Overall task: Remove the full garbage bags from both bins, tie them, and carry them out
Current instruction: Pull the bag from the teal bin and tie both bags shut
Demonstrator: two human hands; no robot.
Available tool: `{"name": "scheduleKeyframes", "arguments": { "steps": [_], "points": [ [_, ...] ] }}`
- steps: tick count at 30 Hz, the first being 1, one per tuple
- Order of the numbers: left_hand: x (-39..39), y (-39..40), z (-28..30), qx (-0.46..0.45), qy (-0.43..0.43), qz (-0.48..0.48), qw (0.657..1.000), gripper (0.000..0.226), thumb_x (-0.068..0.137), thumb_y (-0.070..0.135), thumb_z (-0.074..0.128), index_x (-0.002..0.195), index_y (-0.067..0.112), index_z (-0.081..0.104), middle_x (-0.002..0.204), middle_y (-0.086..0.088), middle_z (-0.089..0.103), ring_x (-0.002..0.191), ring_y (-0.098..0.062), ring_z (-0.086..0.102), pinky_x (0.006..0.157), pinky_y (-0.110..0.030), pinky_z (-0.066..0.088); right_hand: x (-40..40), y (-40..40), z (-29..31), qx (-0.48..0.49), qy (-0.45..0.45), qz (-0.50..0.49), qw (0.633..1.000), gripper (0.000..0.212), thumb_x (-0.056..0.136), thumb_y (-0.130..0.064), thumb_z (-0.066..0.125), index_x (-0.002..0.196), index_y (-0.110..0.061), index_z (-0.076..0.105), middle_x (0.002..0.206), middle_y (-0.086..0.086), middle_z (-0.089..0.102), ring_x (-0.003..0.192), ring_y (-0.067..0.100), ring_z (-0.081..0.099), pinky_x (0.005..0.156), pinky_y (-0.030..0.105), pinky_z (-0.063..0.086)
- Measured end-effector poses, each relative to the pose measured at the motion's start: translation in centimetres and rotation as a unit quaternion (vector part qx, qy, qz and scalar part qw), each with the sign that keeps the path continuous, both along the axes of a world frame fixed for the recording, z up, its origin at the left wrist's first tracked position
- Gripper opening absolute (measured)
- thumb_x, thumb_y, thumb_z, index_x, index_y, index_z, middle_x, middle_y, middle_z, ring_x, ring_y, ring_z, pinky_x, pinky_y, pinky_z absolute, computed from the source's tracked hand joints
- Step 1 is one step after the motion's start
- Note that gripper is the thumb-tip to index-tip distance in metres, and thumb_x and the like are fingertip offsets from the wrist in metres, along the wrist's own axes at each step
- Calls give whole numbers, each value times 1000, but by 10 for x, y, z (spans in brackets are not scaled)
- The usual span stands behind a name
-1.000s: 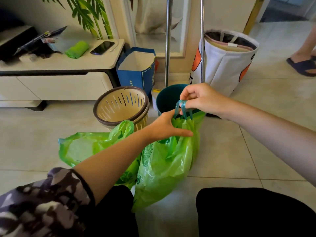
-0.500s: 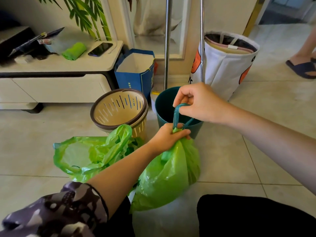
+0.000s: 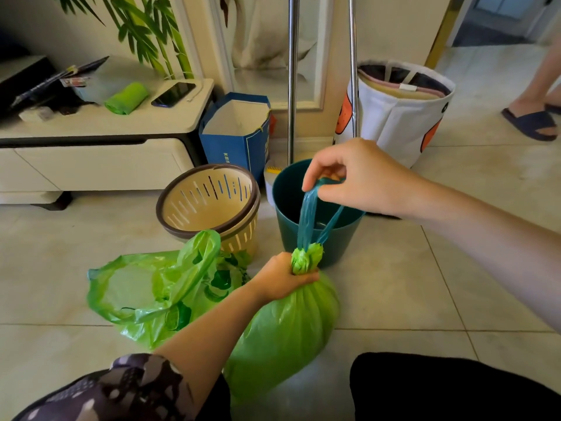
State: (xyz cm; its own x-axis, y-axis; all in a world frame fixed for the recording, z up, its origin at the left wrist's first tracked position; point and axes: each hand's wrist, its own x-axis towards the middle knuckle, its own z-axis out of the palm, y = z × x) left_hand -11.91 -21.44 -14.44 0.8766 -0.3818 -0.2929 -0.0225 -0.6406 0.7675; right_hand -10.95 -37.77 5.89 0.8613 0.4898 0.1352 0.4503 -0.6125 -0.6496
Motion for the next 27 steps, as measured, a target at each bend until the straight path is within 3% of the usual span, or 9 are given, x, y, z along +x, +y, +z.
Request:
{"name": "scheduleKeyframes", "arguments": {
  "steps": [2, 4, 7, 10, 12, 15, 20, 23, 27],
  "points": [
    [1, -5, 9, -56, -9, 16, 998, 26, 77, 29, 75, 99, 17, 70, 101, -1, 73, 95, -14, 67, 90, -38, 53, 2, 2, -4, 15, 11, 4, 1000, 18, 80, -1, 63, 86, -15, 73, 67, -22, 64, 64, -6, 57, 61, 9, 45],
    [1, -17, 27, -145, -25, 29, 989, 22, 76, 17, 77, 97, 15, 69, 102, -2, 73, 96, -12, 67, 87, -25, 54, 5, 4, -10, 19, 11, 3, 1000, 18, 80, -5, 64, 86, -19, 73, 81, -11, 68, 72, 6, 62, 70, 26, 54],
    [1, -37, 52, -233, -52, 50, 970, 14, 88, 19, 66, 87, 4, 67, 90, -13, 71, 87, -18, 67, 83, -23, 52, 7, 6, -14, 26, 6, -1, 1000, 18, 80, -6, 63, 86, -20, 72, 86, -5, 70, 79, 17, 66, 77, 40, 55],
    [0, -40, 54, -230, -44, 53, 971, 40, 99, 26, 48, 65, 6, 57, 72, -8, 66, 69, -13, 59, 73, -19, 48, 7, 3, -11, 53, 4, -10, 999, 18, 80, -3, 63, 86, -17, 73, 79, -15, 68, 72, 0, 62, 68, 20, 51],
    [-1, -36, 47, -207, -41, 48, 976, 45, 100, 27, 44, 66, 3, 62, 60, 10, 59, 58, 0, 50, 65, -12, 41, 7, 0, -8, 80, 4, -26, 996, 18, 78, 1, 63, 83, -13, 72, 62, -25, 63, 60, -8, 57, 60, 8, 43],
    [-3, -36, 41, -190, -33, 39, 980, 48, 101, 27, 42, 78, -4, 70, 48, 17, 45, 50, 1, 42, 58, -8, 37, 7, -1, -6, 102, 2, -36, 994, 20, 75, 4, 62, 80, -12, 73, 55, -28, 60, 53, -6, 55, 54, 5, 39],
    [-3, -29, 34, -165, -21, 28, 986, 45, 99, 32, 43, 78, 8, 74, 60, 5, 43, 59, -9, 43, 63, -22, 42, 6, -2, -14, 112, 16, -39, 993, 18, 77, 4, 63, 81, -12, 72, 57, -23, 62, 55, -6, 56, 54, 7, 41],
    [-2, -19, 31, -153, 7, 26, 988, 37, 97, 33, 49, 66, 21, 66, 77, -5, 68, 75, -33, 60, 78, -39, 52, 11, -12, -28, 123, 39, -68, 989, 21, 81, 1, 62, 81, -19, 70, 62, -17, 63, 54, 0, 55, 56, 11, 43],
    [2, -12, 43, -140, 15, 16, 990, 24, 89, 27, 64, 92, 4, 71, 96, -10, 73, 87, -13, 67, 80, -21, 54, 18, -30, -34, 159, 61, -107, 980, 25, 83, 3, 59, 82, -20, 66, 89, 9, 67, 65, 14, 65, 68, 27, 58]
  ]
}}
